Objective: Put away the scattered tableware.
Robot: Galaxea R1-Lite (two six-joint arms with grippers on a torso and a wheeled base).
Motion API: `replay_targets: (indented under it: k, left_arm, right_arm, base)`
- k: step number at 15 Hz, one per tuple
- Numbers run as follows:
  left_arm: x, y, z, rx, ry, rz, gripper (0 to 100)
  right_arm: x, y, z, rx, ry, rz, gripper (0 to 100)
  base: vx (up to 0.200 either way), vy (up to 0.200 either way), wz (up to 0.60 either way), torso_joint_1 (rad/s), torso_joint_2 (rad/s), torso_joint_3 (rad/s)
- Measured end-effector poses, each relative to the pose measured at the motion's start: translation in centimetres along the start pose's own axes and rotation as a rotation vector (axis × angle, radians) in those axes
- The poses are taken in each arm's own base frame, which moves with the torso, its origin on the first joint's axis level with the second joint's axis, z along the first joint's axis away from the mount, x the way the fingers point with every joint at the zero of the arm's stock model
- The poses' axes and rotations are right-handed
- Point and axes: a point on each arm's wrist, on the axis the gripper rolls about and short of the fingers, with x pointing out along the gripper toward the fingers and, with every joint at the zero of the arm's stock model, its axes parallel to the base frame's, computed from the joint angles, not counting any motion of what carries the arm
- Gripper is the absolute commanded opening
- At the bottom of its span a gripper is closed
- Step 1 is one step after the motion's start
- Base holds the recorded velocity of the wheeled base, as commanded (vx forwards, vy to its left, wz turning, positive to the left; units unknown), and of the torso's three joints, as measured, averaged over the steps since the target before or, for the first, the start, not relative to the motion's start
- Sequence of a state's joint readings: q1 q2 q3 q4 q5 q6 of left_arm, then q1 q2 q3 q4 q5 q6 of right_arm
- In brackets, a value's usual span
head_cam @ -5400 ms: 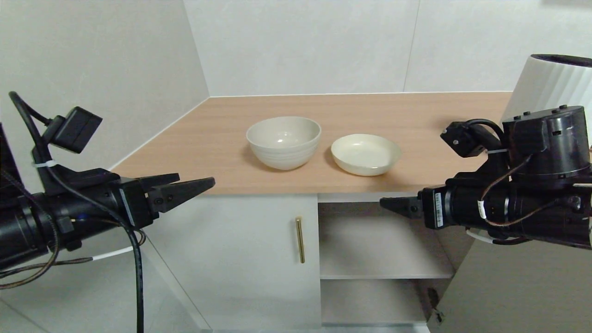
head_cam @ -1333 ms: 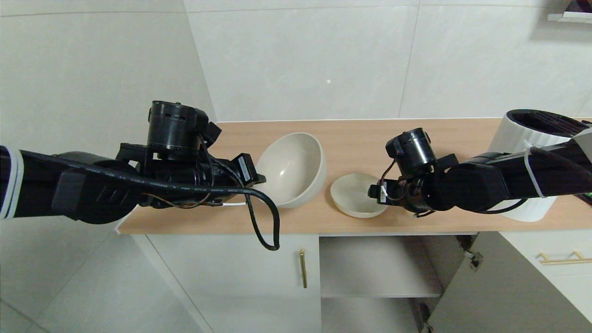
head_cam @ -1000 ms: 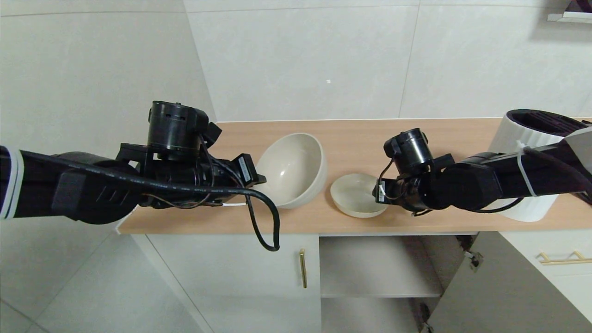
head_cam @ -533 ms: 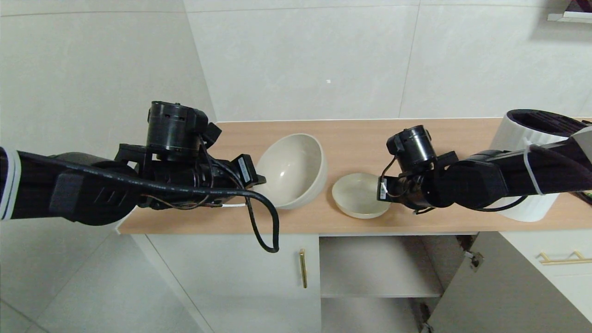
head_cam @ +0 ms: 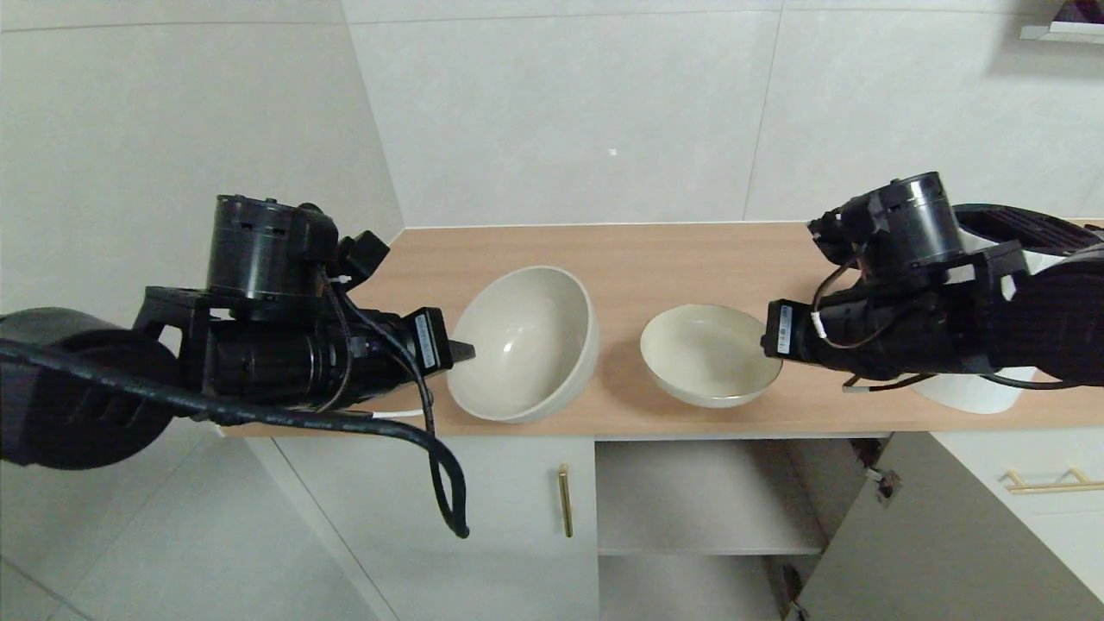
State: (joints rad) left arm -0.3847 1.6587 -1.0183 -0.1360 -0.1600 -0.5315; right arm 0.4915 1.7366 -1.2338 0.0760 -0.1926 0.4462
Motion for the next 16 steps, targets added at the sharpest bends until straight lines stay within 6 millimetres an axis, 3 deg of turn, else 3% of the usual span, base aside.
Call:
replay_targets:
  k: [2, 6, 10, 16]
  left_arm:
    - [-1.4, 0.0, -0.4, 0.009, -0.009, -0.004, 0]
    - [-3.4, 0.1, -1.2, 0.016, -0.006, 0.000, 0]
    - [-3.9, 0.3, -1.7, 0.016, -0.002, 0.006, 0]
    - [-3.7, 0.4, -1.8, 0.040, 0.006, 0.010, 0]
  right_arm:
    - [-2.2, -0.7, -0.8, -0.009, 0.036, 0.048, 0]
    - [-4.9, -2.0, -2.6, -0.068, 0.058, 0.076, 0]
    - [-5.7, -2.6, -3.5, -0.071, 0.068, 0.069, 0]
    - [-5.8, -2.8, -3.7, -0.077, 0.071, 0.064, 0]
  base:
    - [0.000, 0.000, 0.00, 0.000, 0.00, 0.000]
    - [0.000, 0.000, 0.00, 0.000, 0.00, 0.000]
    - [-0.150, 0.000, 0.00, 0.005, 0.00, 0.003]
    - [0.000, 0.000, 0.00, 0.000, 0.00, 0.000]
